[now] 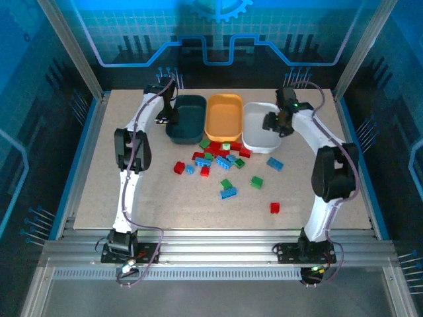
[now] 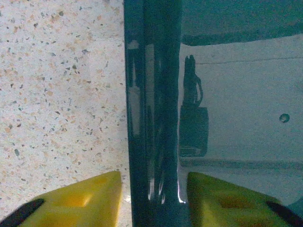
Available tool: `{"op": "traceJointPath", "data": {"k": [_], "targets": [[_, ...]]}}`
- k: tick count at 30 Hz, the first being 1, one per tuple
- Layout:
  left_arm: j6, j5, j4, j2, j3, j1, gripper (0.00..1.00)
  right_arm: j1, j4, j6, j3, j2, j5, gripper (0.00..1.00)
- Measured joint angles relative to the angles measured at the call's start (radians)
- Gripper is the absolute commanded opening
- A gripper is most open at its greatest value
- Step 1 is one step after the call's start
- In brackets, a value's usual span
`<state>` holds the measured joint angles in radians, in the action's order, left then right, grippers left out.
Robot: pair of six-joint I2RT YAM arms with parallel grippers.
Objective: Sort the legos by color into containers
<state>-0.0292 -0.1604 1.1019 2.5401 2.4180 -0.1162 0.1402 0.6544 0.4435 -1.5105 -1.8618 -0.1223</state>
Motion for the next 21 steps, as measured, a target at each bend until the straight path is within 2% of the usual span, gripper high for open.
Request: {"op": "traceJointPath", "data": {"k": [6, 9, 12, 14, 15, 16, 21], "targets": [[-0.05, 0.01, 0.001, -0.003, 0.016, 0.0, 0.65, 0.013, -0.013, 0.0, 0.259, 0.152, 0.023, 0.54], [-0.086, 0.033, -0.005, -0.025, 0.0, 0.0, 0.77, 0.034, -0.013, 0.001, 0.323, 0.197, 0.036, 0.54], [-0.131, 0.08, -0.02, -0.111, -0.086, 0.0, 0.83, 0.058, -0.035, 0.003, 0.341, 0.201, 0.066, 0.53], [-0.159, 0.117, -0.045, -0.204, -0.177, 0.0, 0.87, 0.071, -0.055, 0.006, 0.338, 0.186, 0.079, 0.53], [-0.18, 0.14, -0.074, -0.273, -0.253, 0.0, 0.96, 0.076, -0.063, 0.009, 0.332, 0.172, 0.079, 0.53], [-0.202, 0.165, -0.113, -0.356, -0.351, 0.0, 0.99, 0.081, -0.067, 0.012, 0.323, 0.153, 0.076, 0.53], [-0.303, 0.252, -0.307, -0.816, -0.866, 0.002, 0.99, 0.089, -0.077, 0.023, 0.265, 0.072, 0.045, 0.53]]}}
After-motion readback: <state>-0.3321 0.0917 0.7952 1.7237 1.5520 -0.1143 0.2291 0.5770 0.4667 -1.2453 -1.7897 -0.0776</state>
